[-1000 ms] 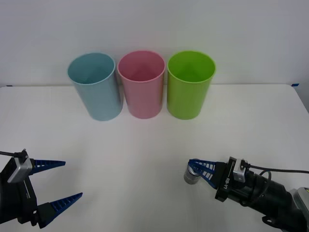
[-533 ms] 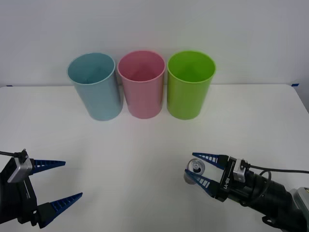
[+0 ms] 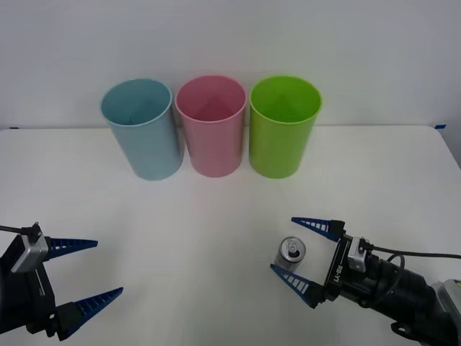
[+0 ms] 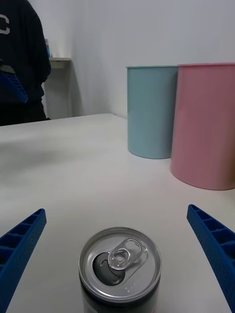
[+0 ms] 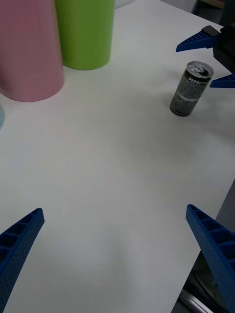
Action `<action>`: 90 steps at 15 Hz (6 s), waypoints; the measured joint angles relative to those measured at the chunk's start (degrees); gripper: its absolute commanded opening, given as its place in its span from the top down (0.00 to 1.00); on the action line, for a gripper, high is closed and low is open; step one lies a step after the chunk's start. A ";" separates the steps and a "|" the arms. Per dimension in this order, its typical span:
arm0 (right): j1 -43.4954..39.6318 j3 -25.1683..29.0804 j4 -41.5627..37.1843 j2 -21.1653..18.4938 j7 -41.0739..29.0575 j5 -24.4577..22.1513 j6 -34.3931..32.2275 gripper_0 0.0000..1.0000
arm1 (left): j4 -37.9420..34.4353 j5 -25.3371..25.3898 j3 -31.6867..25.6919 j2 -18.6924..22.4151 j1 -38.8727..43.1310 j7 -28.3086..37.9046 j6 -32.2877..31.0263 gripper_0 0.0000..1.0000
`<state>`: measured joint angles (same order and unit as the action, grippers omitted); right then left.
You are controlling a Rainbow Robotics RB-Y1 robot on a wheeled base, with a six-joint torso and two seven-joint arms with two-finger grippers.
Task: Put cans in the blue bin and PET bottles in the pink bin and trash in the green bin.
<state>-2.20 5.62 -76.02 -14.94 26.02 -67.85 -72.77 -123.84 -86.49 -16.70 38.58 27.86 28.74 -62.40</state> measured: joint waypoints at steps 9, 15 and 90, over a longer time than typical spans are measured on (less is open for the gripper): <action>0.00 0.00 0.00 0.00 0.00 0.00 0.00 0.00 | 0.00 0.00 0.00 0.00 0.00 0.00 0.00 0.00; 0.00 0.00 0.00 0.00 0.00 0.00 0.00 0.00 | 0.00 0.00 0.00 0.00 0.00 0.00 0.00 0.00; 0.73 -6.61 4.97 -2.28 5.51 -0.35 12.22 0.24 | 0.00 0.01 0.00 0.00 0.00 0.00 0.00 0.00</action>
<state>-1.46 -0.99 -71.05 -17.22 31.53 -68.20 -60.55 -123.84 -86.48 -16.70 38.58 27.86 28.74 -62.40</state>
